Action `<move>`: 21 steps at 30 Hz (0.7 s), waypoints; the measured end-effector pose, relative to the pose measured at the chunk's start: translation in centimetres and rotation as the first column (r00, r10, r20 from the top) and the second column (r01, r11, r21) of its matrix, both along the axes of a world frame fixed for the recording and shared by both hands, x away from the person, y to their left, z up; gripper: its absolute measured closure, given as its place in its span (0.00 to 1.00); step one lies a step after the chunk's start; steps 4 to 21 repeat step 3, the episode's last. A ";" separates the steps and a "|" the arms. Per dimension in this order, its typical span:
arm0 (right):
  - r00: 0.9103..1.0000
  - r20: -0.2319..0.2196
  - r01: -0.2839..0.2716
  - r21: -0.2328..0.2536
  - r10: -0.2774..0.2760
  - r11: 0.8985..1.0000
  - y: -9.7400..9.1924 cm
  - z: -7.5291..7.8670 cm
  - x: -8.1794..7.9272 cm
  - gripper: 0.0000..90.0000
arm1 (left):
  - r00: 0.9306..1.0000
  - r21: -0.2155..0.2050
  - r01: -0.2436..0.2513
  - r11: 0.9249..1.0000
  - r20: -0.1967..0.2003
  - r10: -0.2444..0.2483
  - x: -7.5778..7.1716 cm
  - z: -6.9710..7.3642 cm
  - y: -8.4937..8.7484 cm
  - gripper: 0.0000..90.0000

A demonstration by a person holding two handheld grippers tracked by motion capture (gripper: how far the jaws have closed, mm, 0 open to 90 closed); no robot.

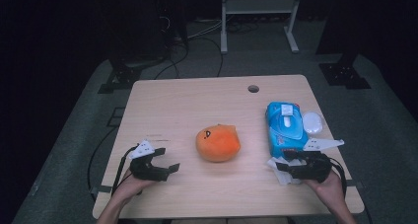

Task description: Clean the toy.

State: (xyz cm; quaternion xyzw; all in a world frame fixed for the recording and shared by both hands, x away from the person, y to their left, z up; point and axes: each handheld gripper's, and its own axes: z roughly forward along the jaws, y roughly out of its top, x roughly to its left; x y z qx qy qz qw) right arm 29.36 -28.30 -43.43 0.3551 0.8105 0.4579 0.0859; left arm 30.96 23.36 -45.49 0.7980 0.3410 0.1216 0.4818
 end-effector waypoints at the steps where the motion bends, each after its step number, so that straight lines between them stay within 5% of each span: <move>1: 1.000 -0.002 -0.001 -0.001 0.001 1.000 0.0 0.0 0.0 0.42 | 1.000 -0.002 -0.006 1.000 -0.003 0.006 0.0 0.0 0.1 0.12; 21: 1.000 0.000 -0.002 -0.006 0.002 1.000 0.1 -0.1 -0.1 0.42 | 1.000 -0.008 -0.009 1.000 -0.003 0.009 0.0 -0.1 0.2 0.12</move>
